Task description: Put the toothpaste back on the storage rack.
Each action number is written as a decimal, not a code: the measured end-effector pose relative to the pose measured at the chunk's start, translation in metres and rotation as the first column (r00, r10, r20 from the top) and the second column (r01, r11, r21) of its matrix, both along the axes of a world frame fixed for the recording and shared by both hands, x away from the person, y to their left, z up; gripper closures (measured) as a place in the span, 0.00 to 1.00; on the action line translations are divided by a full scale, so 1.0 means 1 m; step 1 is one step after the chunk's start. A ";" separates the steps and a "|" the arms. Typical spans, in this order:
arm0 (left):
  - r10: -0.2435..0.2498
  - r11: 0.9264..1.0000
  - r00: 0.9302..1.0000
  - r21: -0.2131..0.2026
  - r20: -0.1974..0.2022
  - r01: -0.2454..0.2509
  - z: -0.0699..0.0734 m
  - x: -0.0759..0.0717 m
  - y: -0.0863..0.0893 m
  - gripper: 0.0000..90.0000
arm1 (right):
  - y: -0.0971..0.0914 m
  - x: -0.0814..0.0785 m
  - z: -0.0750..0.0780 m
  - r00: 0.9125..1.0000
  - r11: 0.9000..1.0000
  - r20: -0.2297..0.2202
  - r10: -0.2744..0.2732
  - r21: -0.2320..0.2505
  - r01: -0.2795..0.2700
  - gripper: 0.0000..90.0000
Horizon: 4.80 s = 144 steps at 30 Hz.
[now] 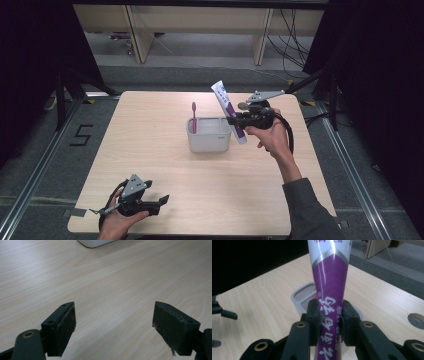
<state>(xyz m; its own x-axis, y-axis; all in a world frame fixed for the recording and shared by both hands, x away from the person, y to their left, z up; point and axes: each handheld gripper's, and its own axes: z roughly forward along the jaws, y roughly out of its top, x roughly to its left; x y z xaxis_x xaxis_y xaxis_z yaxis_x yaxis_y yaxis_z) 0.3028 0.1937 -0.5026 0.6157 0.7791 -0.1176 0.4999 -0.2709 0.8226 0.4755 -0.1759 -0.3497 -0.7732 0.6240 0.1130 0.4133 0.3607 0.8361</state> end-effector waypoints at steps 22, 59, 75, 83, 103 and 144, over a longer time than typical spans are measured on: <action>-0.003 1.000 1.000 0.014 0.004 0.003 0.002 0.000 0.002 0.21 | 0.039 0.030 0.001 0.999 0.997 0.043 -0.004 0.072 0.001 0.81; -0.006 1.000 1.000 0.007 -0.001 0.006 0.002 -0.001 0.000 0.20 | 0.072 0.056 -0.036 0.993 0.990 0.046 -0.104 0.104 0.099 0.81; -0.003 1.000 1.000 0.004 -0.005 0.003 0.001 -0.001 -0.001 0.20 | 0.079 0.047 -0.053 0.992 0.988 0.029 -0.126 0.097 0.122 0.81; -0.003 1.000 1.000 0.006 -0.006 0.003 0.001 -0.001 -0.001 0.20 | 0.077 0.044 -0.060 0.989 0.986 0.043 -0.145 0.089 0.141 0.81; -0.018 1.000 1.000 0.001 -0.011 0.018 0.000 -0.001 -0.003 0.20 | 0.077 0.043 -0.077 0.984 0.985 0.051 -0.173 0.016 0.173 0.80; -0.036 0.999 0.999 0.004 -0.011 0.036 -0.001 -0.002 -0.005 0.20 | 0.040 0.008 -0.061 0.976 0.984 0.120 -0.179 0.005 0.180 0.49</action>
<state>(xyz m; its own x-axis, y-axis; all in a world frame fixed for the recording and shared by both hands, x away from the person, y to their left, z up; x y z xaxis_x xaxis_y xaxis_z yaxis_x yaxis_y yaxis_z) 0.3010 0.1888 -0.5037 0.6419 0.7572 -0.1211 0.4989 -0.2925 0.8158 0.4833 -0.1361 -0.4110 -0.6561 0.7544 0.0222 0.3691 0.2950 0.8813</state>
